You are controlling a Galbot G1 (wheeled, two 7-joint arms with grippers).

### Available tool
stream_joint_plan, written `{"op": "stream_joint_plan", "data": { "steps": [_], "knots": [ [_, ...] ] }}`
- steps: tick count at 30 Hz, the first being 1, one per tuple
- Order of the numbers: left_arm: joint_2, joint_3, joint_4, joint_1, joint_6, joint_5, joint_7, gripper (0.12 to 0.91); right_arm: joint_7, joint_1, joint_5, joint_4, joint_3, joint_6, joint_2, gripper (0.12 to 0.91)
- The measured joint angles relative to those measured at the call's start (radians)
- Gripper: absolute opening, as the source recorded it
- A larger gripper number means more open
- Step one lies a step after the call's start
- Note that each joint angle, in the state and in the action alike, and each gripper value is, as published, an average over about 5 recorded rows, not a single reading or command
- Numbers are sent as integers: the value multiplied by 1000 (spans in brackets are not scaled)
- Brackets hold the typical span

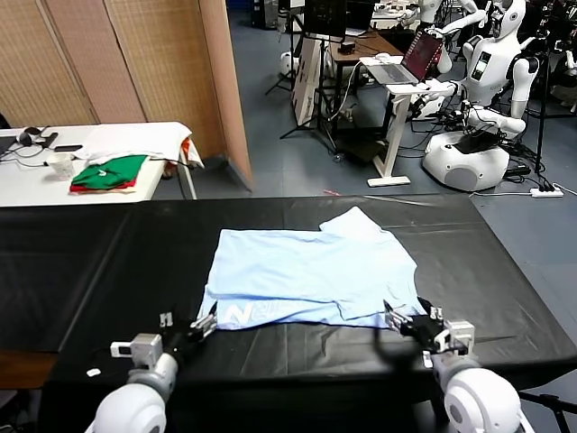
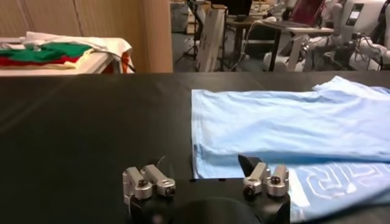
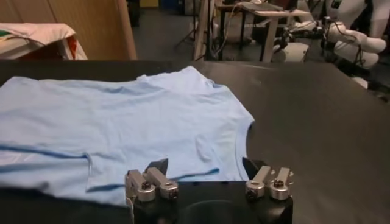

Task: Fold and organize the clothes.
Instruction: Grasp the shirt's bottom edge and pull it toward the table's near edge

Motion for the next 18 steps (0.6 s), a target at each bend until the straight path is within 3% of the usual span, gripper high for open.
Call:
{"op": "stream_joint_plan", "data": {
  "steps": [5,9,13,18],
  "knots": [
    [-3,1,-2,26,0,-1,9,904,-1,-19,0,-1,6,2,-3,872],
    [-5,6,-4,39,0,-1,10,830,-2,-20,1,-8,7,3,-3,731],
    [-5,8,-3,46,-1,2,11,614,-2,-20,5,-13,12,4,-5,538],
    [-5,7,-1,50,-2,3,11,367,-2,-17,10,-23,16,4,-9,391]
  ]
}}
